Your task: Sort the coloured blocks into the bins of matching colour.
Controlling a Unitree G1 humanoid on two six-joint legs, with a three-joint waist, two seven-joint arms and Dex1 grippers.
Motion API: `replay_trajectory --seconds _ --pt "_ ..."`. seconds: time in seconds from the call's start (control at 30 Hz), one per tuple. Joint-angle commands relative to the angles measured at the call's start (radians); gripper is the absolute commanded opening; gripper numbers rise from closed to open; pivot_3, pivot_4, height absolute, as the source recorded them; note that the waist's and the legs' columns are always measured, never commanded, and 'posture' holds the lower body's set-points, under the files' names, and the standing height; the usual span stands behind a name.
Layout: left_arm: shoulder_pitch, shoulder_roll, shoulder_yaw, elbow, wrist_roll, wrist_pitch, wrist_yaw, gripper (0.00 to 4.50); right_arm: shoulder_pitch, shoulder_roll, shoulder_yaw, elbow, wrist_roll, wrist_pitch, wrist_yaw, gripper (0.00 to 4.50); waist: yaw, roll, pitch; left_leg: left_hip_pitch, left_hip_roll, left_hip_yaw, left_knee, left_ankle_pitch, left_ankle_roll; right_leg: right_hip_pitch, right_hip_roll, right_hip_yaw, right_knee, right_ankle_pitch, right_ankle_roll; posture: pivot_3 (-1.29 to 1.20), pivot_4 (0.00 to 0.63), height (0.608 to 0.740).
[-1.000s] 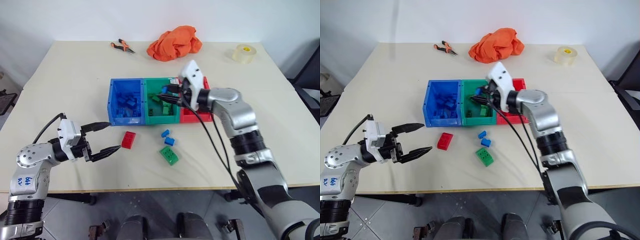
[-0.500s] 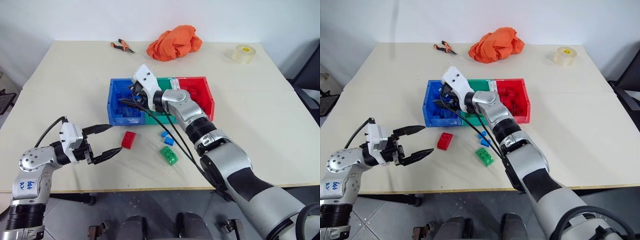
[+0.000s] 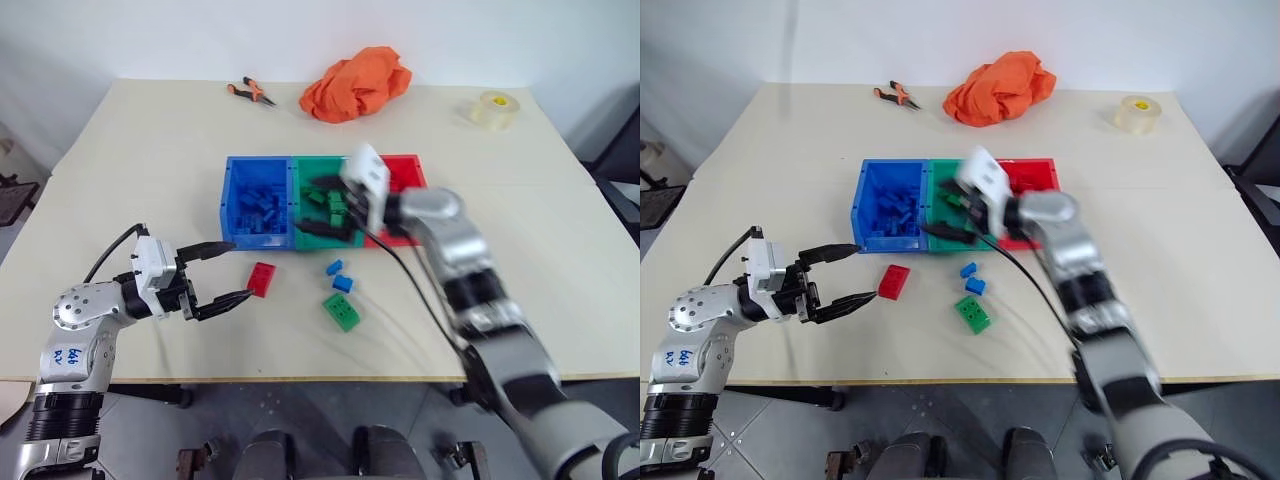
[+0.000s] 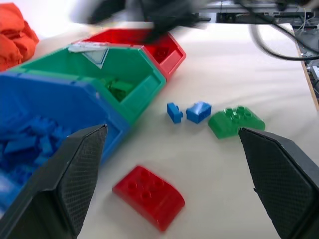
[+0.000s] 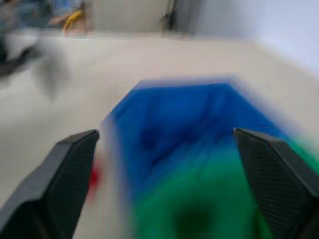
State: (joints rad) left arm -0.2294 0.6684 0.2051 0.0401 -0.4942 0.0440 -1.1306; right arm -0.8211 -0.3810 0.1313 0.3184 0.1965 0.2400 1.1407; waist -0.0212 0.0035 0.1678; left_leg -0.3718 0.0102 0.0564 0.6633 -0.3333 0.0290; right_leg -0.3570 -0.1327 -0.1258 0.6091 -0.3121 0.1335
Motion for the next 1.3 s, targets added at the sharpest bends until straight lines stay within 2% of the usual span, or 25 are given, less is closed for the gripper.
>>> replay_trajectory --seconds 0.03,0.23,0.33,0.47,0.7,1.03,1.3 --pt "0.007 0.01 0.033 0.001 -0.027 -0.024 -0.032 4.5 0.16 -0.177 -0.061 -0.319 0.099 0.158 0.081 4.47 -0.001 0.001 0.0 0.0 0.0 0.001 0.0 0.0 0.0 0.0 0.0 0.0 -0.001 0.0 0.0 0.0 0.15 0.74" --pt "0.036 0.021 0.07 0.01 -0.035 -0.035 -0.053 4.5 0.472 -0.475 -0.193 -0.491 0.131 0.245 0.119 4.47 -0.005 0.001 0.001 0.002 0.003 0.009 -0.002 0.0 0.0 0.004 0.001 -0.002 -0.014 0.0 0.0 0.0 0.15 0.74" --pt "0.046 0.019 0.076 0.001 -0.038 -0.034 -0.056 4.5 0.554 -0.53 -0.216 -0.525 0.14 0.252 0.111 4.47 -0.006 0.001 0.001 0.003 0.004 0.011 -0.002 0.0 0.0 0.005 0.0 -0.003 -0.016 -0.001 -0.001 0.0 0.15 0.74" --pt "0.056 0.011 0.076 -0.015 -0.038 -0.037 -0.052 4.5 0.597 -0.539 -0.22 -0.573 0.16 0.269 0.09 4.47 -0.003 0.001 0.001 0.003 0.004 0.012 -0.002 0.0 0.0 0.005 0.0 -0.003 -0.017 -0.001 -0.001 0.0 0.15 0.74" --pt "0.095 0.021 0.074 -0.058 -0.068 -0.02 -0.09 4.5 0.525 -0.365 -0.078 -0.663 0.158 0.349 -0.076 4.47 -0.002 0.0 0.0 0.002 0.004 0.009 -0.001 0.0 0.0 0.005 -0.003 -0.002 -0.017 -0.001 -0.001 0.0 0.15 0.74" --pt "0.132 0.026 0.077 -0.139 -0.087 0.042 -0.067 4.5 0.477 -0.162 0.1 -0.651 0.08 0.431 -0.295 4.47 0.012 0.0 0.0 0.002 0.003 0.008 0.0 0.0 0.0 0.005 -0.002 -0.001 -0.016 -0.001 -0.001 0.0 0.15 0.74" --pt "0.145 0.033 0.092 -0.165 -0.098 0.067 -0.058 4.5 0.478 -0.098 0.164 -0.592 0.015 0.408 -0.375 4.47 0.017 0.0 0.0 0.002 0.003 0.009 0.0 0.0 0.0 0.005 -0.001 -0.003 -0.016 -0.001 -0.001 0.0 0.15 0.74"
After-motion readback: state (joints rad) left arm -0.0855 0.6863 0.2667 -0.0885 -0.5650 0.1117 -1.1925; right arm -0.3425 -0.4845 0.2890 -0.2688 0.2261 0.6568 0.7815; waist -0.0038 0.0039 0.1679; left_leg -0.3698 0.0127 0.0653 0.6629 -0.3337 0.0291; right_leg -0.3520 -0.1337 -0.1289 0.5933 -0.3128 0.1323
